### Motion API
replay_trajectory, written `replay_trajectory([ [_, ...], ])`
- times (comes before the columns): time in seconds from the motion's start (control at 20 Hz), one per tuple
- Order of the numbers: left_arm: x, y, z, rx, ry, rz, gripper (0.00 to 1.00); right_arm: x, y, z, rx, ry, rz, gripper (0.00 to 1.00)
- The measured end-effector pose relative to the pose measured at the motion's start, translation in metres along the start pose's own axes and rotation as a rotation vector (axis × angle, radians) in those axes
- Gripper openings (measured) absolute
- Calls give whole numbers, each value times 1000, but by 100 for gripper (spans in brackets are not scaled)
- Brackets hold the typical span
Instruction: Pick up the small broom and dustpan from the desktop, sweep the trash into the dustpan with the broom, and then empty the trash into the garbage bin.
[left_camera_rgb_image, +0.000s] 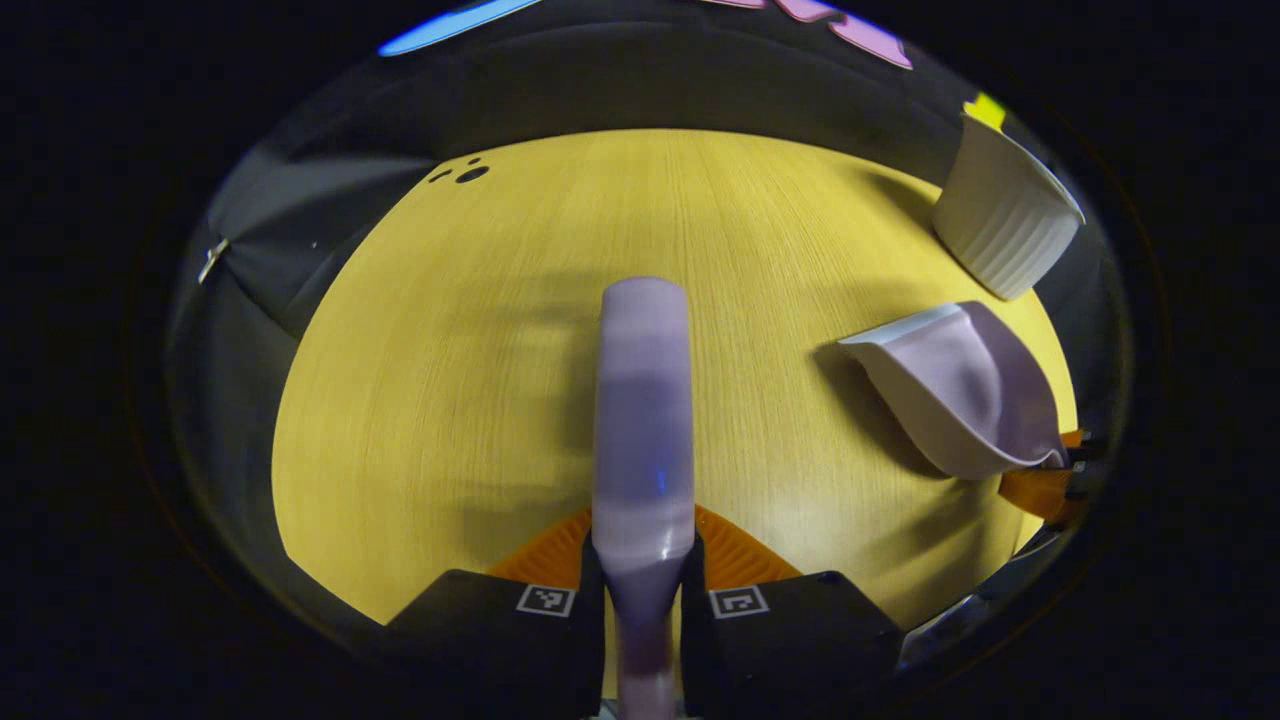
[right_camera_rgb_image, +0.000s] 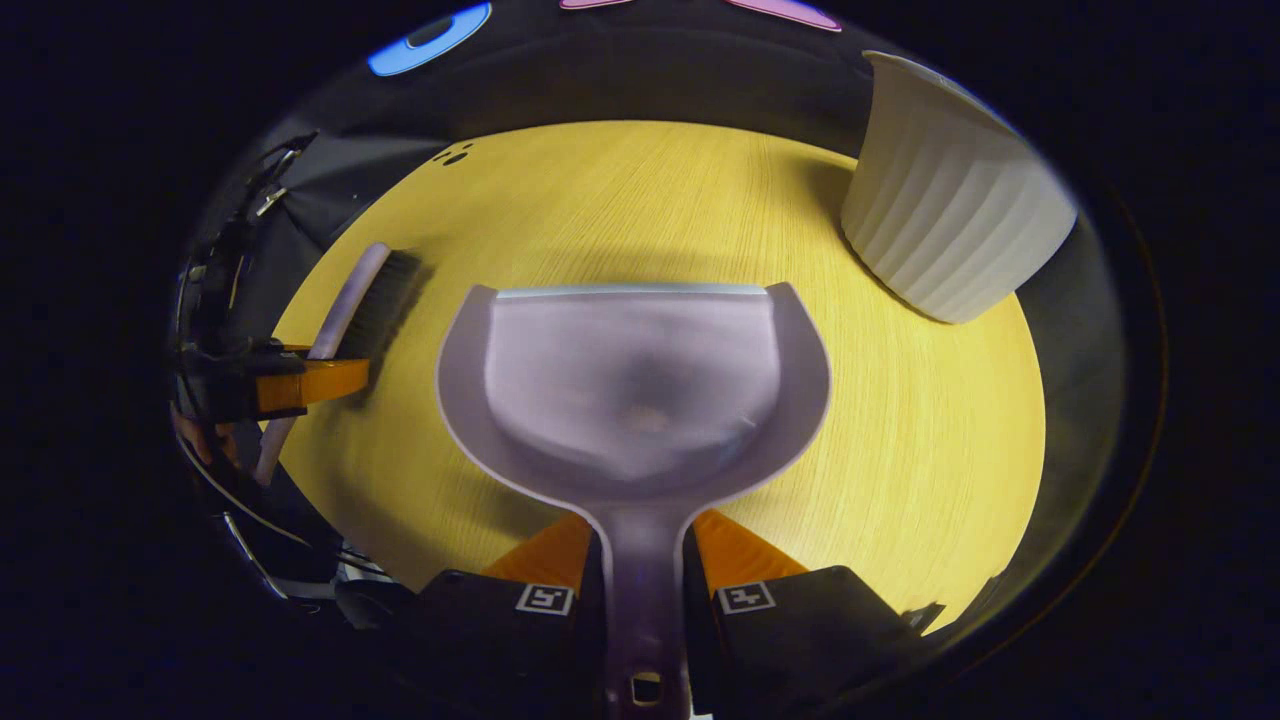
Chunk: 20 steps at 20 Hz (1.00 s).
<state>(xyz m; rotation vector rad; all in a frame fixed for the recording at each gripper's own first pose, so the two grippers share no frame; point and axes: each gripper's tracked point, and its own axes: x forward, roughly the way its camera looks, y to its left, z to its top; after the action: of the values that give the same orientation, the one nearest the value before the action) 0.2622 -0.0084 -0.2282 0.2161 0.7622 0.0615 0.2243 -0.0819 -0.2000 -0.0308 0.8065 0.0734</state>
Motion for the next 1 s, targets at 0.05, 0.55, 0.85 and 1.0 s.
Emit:
replay_trajectory([
  [0.05, -1, 3, 0, 18, 18, 3, 34, 3, -1, -3, -6, 19, 3, 37],
  [0.55, -3, -3, 10, 54, 72, 9, 70, 10, 10, 2, 66, 67, 119, 67],
  [0.85, -43, -13, 24, 29, -71, -11, 97, -14, 4, 10, 66, -9, 66, 99],
  [1.0, -80, -19, 33, -1, -213, -25, 98, -44, 6, 21, 57, -97, 42, 99],
])
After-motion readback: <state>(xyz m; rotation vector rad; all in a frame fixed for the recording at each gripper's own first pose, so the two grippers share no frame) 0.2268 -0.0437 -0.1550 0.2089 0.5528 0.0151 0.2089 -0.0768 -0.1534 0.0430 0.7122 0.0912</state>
